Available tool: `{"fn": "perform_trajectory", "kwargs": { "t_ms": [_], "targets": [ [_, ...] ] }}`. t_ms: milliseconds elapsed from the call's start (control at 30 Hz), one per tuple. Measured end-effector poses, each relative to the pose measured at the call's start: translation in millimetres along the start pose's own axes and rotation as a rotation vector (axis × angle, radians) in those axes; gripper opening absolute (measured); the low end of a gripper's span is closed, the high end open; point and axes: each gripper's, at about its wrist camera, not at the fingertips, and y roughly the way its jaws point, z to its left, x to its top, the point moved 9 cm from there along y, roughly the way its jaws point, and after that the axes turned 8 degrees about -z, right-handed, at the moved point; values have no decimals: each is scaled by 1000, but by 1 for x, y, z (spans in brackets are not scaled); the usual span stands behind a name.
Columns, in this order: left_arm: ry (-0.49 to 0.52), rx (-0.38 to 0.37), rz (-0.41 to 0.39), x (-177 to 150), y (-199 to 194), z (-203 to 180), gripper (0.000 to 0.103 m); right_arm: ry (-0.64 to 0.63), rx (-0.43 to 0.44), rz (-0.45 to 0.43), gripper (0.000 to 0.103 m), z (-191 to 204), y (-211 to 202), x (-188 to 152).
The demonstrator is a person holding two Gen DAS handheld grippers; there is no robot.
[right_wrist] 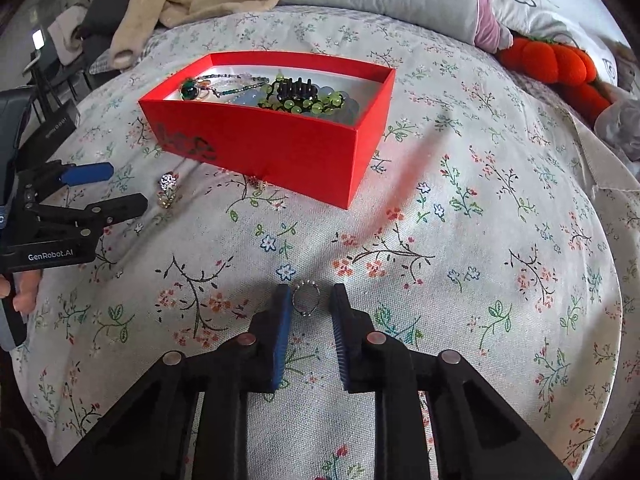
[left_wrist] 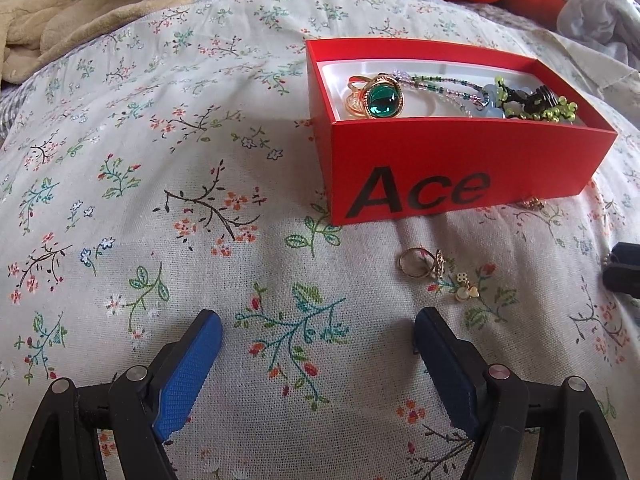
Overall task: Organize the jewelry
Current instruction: 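Grasp the gold ring with the left tool while the right tool grasps the small silver ring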
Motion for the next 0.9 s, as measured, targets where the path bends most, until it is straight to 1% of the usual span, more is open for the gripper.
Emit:
{"fn": "perform_trajectory", "kwargs": {
  "t_ms": [133,300,400,533,667,733,800,900],
  "targets": [
    [-1,-9,-2,1,0,-1,79,10,9,9,13,0,-1,0],
    [22,-28,-4,5,2,-7,68,50,20,20,13,-4,-2,1],
    [45,-51,6,8,6,-13,64,69,23,27,13,-6,-4,2],
    [71,-99,10,11,11,-19,62,81,25,32,13,-7,-5,2],
    [111,-116,13,13,13,-27,59,102,25,34,13,-10,-6,4],
    [130,-117,14,14,14,-32,56,121,30,40,13,-13,-5,5],
    [139,-125,13,16,15,-37,47,141,36,43,13,-15,-5,6],
    [146,-130,12,17,16,-42,38,157,38,41,13,-17,-6,7]
  ]
}}
